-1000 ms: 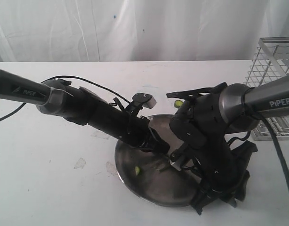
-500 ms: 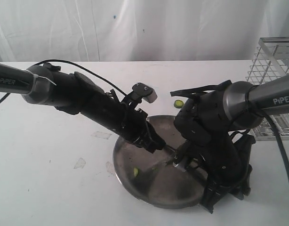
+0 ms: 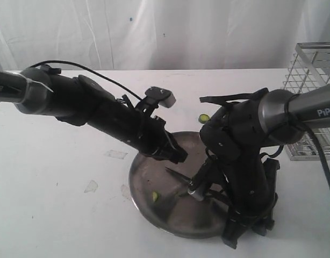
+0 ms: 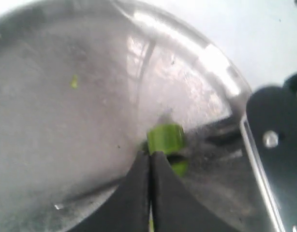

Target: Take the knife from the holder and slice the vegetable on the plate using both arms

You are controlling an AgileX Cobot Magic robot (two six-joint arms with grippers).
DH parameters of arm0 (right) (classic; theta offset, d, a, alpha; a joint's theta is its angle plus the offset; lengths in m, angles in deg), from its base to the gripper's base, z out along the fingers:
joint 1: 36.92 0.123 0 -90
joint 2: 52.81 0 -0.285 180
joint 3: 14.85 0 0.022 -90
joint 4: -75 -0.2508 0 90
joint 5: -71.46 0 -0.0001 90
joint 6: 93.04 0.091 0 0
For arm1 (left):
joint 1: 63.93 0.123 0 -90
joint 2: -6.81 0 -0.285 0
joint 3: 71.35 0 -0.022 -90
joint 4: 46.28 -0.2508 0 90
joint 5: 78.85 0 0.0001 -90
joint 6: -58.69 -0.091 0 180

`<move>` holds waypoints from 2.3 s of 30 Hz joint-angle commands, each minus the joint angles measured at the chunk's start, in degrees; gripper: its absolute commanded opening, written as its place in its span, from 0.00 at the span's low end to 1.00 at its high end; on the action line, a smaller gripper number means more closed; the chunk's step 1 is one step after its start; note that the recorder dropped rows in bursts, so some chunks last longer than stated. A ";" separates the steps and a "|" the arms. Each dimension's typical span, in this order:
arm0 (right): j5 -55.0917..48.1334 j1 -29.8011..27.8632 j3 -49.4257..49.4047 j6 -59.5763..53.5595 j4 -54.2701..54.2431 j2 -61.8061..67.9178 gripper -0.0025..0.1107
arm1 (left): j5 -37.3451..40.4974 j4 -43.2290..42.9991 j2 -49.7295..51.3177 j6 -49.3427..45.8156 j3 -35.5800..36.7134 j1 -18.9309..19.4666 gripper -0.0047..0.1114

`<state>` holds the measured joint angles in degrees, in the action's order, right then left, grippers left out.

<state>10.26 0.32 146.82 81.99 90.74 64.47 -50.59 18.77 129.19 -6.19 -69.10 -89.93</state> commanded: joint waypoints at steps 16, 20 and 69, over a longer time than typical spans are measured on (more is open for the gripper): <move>7.75 -3.50 1.19 -11.17 -16.61 0.22 0.02 | 6.92 -11.38 -8.92 5.23 1.00 6.92 0.04; 8.37 -4.13 2.34 -12.05 -17.08 0.35 0.02 | 6.07 -3.60 -8.94 3.06 4.14 7.04 0.04; -6.24 -4.11 8.38 -6.61 -18.94 1.93 0.02 | 0.98 15.05 -2.18 -11.00 8.19 6.92 0.04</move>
<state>4.38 -3.67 155.25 75.23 71.90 66.75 -49.91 30.05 127.11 -13.95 -61.12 -83.05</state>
